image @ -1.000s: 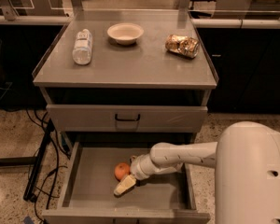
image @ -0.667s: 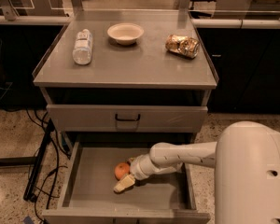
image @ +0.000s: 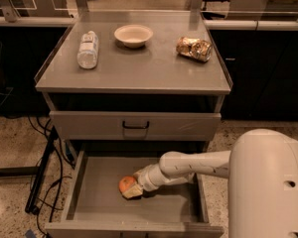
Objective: Pick orange from middle drawer and place on counter
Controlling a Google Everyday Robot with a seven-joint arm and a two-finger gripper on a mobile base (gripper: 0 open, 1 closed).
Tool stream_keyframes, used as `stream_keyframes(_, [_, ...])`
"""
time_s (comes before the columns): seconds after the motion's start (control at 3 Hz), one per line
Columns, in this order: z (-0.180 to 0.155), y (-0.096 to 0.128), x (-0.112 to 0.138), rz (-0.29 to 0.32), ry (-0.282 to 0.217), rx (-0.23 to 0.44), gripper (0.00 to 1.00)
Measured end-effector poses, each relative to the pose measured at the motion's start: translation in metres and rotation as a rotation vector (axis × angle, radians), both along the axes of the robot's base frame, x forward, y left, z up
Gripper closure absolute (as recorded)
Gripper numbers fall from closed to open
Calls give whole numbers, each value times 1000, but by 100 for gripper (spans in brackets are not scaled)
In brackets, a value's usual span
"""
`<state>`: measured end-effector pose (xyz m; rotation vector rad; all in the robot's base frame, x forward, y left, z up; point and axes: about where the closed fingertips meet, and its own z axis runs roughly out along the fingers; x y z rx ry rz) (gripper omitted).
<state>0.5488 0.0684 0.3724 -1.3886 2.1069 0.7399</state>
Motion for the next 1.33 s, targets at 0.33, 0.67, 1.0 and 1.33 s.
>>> stream_keyframes(0.33, [0, 1, -1, 5, 4, -1, 97])
stream_keyframes(0.67, [0, 3, -3, 16, 13, -2, 100])
stream_keyframes(1.0, [25, -4, -3, 31, 12, 19, 100])
stream_keyframes(1.33, [79, -19, -6, 33, -34, 62, 100])
